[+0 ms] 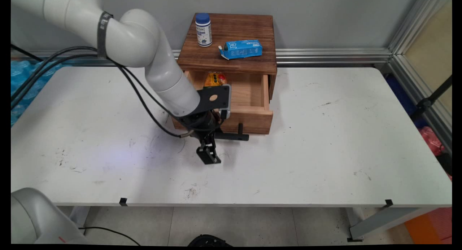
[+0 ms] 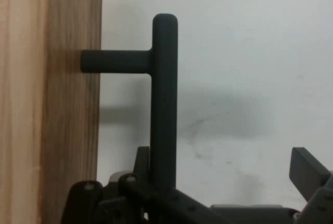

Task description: Open the drawer

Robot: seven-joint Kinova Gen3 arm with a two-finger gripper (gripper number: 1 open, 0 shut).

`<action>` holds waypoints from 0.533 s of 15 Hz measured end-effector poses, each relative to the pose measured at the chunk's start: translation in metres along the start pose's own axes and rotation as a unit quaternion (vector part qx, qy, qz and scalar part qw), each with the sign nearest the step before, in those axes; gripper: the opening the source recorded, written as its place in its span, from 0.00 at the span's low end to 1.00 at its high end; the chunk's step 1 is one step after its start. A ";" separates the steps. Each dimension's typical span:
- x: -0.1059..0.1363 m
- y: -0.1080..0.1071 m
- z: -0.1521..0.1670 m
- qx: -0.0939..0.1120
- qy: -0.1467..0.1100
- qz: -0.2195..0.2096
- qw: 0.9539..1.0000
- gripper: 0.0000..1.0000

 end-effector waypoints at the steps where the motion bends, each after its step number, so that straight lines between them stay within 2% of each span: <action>1: 0.001 0.007 -0.001 -0.002 0.000 -0.002 1.000 1.00; 8: 0.007 0.043 -0.004 -0.010 0.001 -0.010 1.000 1.00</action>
